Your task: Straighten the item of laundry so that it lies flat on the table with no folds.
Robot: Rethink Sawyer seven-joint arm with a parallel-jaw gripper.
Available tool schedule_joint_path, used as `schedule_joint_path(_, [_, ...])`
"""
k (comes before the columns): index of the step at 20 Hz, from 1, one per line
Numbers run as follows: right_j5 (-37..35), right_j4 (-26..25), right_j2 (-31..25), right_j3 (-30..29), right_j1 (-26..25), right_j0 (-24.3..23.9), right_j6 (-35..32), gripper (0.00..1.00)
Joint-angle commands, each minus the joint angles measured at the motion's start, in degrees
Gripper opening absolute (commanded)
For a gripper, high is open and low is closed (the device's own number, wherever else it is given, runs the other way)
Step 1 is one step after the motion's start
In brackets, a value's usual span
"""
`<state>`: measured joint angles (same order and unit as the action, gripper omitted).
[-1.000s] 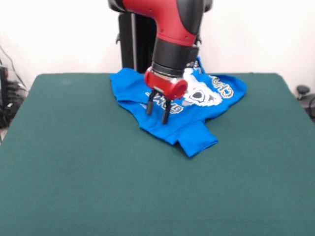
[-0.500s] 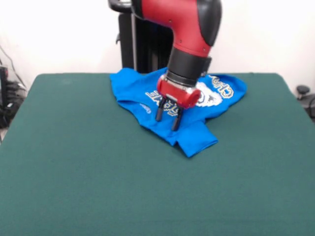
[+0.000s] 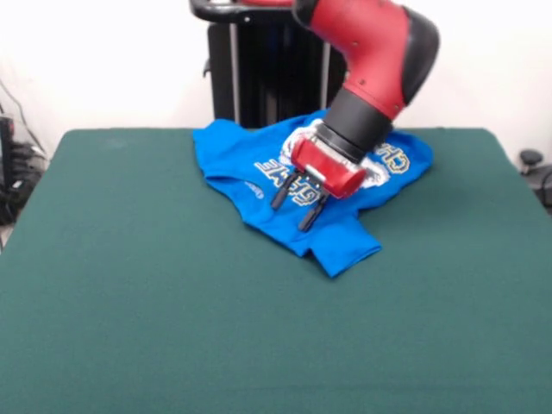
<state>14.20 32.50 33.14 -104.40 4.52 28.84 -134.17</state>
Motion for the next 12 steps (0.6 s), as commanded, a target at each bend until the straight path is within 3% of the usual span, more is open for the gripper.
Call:
schedule_joint_path(1, [-5.2, 12.2, 6.9, 8.7, -16.8, 3.7, -3.0, 1.0])
schedule_joint_path(6, [-3.9, 13.1, 7.9, 9.6, -18.6, 4.0, -3.4, 1.0])
schedule_joint_path(8, [-4.7, 16.9, 11.6, 9.8, -22.3, 6.6, -3.5, 1.0])
schedule_joint_path(12, [-0.9, 16.7, 12.1, 9.5, -23.8, 5.4, -3.7, 1.0])
